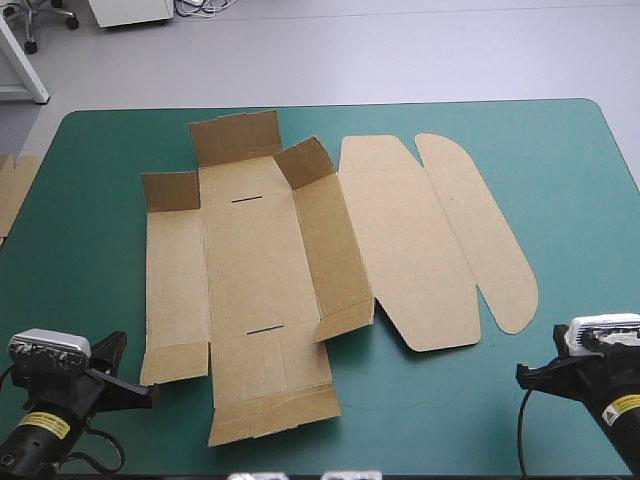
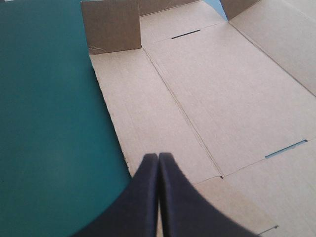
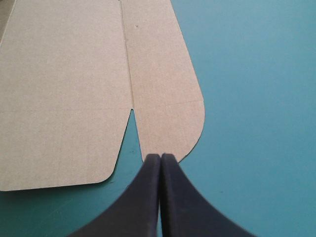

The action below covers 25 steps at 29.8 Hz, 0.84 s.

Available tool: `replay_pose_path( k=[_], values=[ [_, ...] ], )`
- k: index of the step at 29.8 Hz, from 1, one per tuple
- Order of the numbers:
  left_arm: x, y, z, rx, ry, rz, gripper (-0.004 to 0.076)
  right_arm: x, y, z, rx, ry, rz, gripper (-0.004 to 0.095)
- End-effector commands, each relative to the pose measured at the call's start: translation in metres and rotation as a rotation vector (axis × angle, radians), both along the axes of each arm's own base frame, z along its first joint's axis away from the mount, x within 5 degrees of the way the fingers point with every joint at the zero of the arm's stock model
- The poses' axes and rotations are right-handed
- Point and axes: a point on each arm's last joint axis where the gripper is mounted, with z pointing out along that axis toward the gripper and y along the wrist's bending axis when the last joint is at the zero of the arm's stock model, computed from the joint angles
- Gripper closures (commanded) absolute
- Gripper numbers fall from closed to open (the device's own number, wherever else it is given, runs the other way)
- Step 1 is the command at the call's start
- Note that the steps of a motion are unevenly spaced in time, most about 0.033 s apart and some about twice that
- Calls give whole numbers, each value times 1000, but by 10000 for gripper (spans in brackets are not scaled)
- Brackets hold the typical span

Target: Fold the box

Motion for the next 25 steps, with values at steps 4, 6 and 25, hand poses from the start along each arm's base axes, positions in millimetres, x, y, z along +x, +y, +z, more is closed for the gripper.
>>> replay_pose_path(
  k=[4, 6, 25],
  values=[
    [3, -1, 14, -29, -90, -8, 734, 3, 1, 15, 1, -92, 9, 927],
    [3, -1, 14, -29, -90, -8, 734, 3, 1, 15, 1, -92, 9, 927],
    [3, -3, 14, -103, -75, 7, 734, 3, 1, 15, 1, -92, 9, 927]
  ],
)
